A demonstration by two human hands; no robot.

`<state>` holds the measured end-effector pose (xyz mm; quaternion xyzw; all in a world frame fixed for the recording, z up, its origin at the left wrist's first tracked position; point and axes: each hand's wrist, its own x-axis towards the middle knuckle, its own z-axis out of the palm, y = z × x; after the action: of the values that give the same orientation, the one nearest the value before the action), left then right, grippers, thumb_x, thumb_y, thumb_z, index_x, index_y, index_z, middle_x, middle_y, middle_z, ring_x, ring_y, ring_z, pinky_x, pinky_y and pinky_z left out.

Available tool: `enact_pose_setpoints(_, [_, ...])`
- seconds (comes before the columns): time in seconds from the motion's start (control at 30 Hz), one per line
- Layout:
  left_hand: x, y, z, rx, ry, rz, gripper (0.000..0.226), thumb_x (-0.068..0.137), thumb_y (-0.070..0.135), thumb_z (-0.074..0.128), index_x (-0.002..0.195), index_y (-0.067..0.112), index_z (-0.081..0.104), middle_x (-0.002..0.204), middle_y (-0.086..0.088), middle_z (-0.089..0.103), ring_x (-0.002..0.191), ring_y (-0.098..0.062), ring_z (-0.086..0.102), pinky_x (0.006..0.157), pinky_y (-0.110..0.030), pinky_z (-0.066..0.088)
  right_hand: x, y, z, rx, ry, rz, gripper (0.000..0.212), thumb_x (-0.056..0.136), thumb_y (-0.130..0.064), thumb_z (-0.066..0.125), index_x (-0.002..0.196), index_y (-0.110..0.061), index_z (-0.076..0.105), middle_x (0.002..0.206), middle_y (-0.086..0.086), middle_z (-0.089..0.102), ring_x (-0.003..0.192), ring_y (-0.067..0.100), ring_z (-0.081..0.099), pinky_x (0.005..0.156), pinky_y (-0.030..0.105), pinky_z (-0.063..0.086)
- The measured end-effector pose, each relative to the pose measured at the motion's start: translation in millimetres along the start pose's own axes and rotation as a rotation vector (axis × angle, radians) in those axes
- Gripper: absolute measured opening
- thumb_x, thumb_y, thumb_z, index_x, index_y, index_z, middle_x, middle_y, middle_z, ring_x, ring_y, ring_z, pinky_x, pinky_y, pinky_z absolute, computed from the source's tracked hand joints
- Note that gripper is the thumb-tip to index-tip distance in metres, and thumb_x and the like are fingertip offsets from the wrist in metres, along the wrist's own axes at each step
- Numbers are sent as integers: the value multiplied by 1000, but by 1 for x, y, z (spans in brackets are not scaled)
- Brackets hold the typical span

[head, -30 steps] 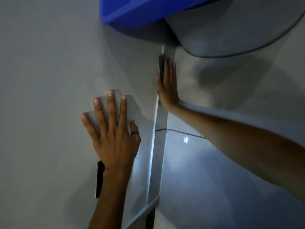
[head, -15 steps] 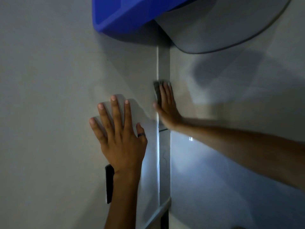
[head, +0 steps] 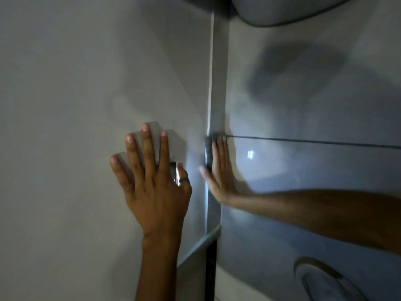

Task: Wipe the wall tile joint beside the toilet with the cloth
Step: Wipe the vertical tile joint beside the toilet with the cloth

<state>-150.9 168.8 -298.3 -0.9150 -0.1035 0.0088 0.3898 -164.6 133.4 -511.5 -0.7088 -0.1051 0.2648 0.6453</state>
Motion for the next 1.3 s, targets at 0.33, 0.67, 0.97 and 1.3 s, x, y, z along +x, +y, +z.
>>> enact_pose_setpoints(0.33, [8,6,5,26,-18,-28,79,104,48,53,173,29,20,181,-6,10,164,-34,3,127,-49,-24,-118,58,14,-195,-583,-190,84,106,-56,34,155,-19,-23,157,0,-47,149,12,-40,130,49,-5])
enact_pose_setpoints(0.67, [30,11,-3,-47,-61,-53,81,99,47,59,171,30,27,182,-4,6,167,-33,-1,129,-52,-21,141,-22,-58,84,268,-74,71,103,-55,28,161,-14,16,171,14,13,160,29,8,131,49,12])
enact_pose_setpoints(0.97, [82,24,-12,-74,-99,-38,76,101,51,52,170,28,30,182,-6,4,166,-35,-4,129,-59,-11,221,-44,-103,84,337,-53,68,103,-49,29,161,-14,16,172,13,13,160,28,9,130,49,15])
enact_pose_setpoints(1.3, [89,20,-15,-55,-140,0,79,100,54,53,171,28,29,182,-5,1,166,-35,-8,128,-59,-13,-106,31,7,-103,-467,-23,95,105,-51,40,147,-21,-39,154,-7,-53,149,13,-41,130,50,-1])
